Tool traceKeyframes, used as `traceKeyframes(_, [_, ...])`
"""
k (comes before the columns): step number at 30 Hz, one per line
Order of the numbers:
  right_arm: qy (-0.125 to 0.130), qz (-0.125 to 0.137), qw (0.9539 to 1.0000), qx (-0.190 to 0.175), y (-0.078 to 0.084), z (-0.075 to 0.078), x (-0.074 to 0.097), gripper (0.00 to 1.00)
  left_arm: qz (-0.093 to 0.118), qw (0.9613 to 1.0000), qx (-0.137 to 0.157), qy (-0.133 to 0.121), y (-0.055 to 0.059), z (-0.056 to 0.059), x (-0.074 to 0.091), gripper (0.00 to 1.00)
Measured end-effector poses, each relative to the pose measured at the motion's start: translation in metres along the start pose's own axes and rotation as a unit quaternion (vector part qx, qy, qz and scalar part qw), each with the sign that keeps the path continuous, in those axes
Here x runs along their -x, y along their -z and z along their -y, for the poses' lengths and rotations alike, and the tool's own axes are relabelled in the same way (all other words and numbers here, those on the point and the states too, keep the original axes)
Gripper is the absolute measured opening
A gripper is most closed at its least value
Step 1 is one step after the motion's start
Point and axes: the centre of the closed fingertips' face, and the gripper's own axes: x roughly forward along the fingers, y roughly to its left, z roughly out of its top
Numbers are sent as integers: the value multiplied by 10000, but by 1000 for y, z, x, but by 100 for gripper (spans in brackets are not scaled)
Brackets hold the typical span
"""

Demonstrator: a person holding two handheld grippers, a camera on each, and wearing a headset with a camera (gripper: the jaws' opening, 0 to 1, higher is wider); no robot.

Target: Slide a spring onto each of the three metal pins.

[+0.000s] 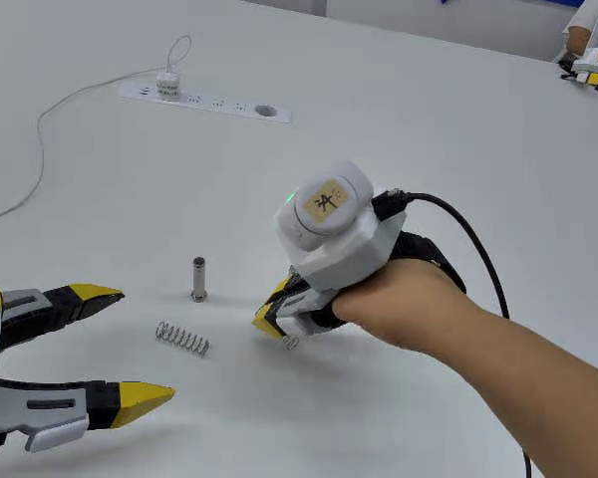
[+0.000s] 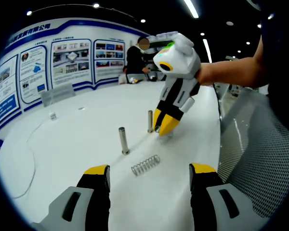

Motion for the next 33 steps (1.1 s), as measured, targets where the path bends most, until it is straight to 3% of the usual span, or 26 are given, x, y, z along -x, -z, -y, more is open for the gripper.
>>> traceKeyframes(12, [37, 350, 9993, -148, -5, 0, 14, 12, 13, 10000, -27, 12, -2, 0, -1, 68])
traceKeyframes(33, [148, 564, 9981, -192, -9, 4, 28, 12, 5, 9999, -100, 23, -7, 0, 0, 68])
